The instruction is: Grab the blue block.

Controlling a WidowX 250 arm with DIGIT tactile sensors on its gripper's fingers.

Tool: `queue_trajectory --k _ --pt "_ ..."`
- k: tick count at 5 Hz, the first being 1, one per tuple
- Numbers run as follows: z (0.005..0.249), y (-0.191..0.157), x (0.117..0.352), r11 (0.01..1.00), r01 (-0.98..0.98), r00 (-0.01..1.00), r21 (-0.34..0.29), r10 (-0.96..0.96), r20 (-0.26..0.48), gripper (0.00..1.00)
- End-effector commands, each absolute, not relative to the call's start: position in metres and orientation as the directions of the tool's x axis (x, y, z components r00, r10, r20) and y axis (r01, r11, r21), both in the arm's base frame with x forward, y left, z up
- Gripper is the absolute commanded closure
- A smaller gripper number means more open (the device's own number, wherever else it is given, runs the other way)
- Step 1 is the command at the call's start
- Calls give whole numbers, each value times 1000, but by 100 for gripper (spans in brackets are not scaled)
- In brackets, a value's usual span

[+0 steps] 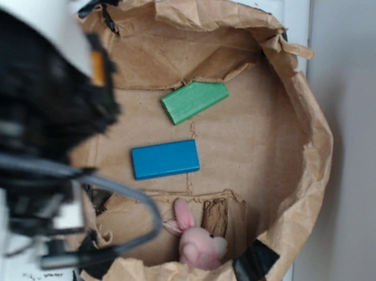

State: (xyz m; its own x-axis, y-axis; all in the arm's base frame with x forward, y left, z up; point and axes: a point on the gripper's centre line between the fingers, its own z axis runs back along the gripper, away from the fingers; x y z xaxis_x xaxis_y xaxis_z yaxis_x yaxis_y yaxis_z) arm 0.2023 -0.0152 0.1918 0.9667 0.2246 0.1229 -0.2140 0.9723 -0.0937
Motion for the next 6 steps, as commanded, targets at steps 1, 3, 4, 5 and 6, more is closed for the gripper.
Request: queue_trajectory --k 1,3,4,5,6 --pt "143 -3 252 953 -285 944 -99 297 141 0" --pt "117 15 271 939 -339 931 -59 344 121 0" --pt "117 15 271 939 -339 931 -59 344 121 0" --pt "117 15 271 939 -339 931 -59 344 121 0" --pt "94 20 262 940 -321 929 -115 336 156 0"
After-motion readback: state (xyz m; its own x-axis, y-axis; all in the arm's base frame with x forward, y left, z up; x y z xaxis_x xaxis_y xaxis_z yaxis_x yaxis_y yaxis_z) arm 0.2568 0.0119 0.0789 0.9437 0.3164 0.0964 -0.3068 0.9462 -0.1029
